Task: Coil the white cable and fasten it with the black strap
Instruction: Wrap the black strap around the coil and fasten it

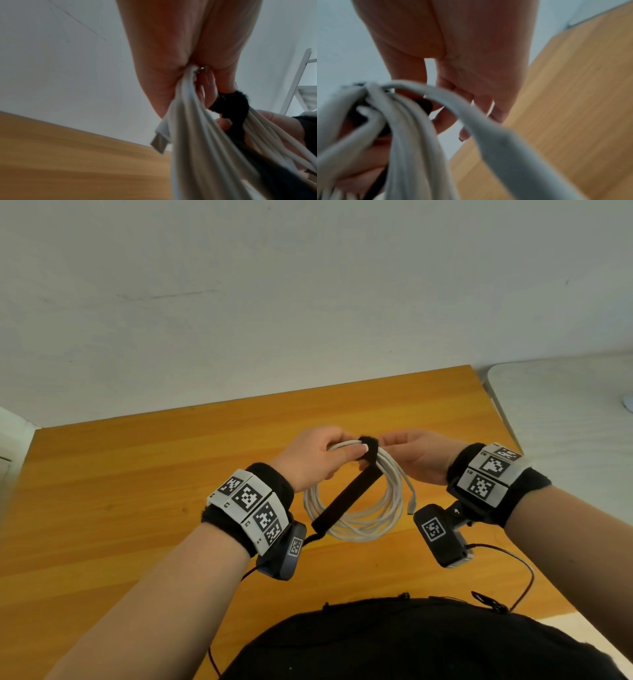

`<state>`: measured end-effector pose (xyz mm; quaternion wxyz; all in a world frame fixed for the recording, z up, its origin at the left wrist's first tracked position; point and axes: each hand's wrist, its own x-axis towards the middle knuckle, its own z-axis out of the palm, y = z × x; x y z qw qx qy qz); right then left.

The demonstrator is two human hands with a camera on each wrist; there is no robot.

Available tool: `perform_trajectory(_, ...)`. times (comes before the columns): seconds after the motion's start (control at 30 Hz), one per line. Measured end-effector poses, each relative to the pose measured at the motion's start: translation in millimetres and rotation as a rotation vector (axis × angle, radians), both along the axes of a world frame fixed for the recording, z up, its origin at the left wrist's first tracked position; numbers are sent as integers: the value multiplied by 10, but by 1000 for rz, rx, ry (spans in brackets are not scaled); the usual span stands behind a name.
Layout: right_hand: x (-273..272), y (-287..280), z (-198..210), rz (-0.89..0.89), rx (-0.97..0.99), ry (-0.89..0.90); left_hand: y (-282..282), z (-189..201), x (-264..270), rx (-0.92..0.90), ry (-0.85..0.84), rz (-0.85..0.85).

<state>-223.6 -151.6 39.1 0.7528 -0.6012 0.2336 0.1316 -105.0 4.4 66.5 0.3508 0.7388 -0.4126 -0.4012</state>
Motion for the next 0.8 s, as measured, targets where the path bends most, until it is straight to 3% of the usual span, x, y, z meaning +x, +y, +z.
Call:
perform_trajectory(0.2, 96, 1, 147, -176, -316, -7, -18, 39, -8, -20, 84, 32)
perform_trajectory(0.4, 149, -13, 244, 87, -825, 22, -1, 49, 19, 29, 41, -57)
perform_trajectory(0.63, 248, 94, 308, 89, -1087, -2, 26, 37, -41, 155, -1, -159)
perform_trajectory(0.8, 293, 188, 354, 38, -1155, -41, 19, 0, -45, 243, -32, -111)
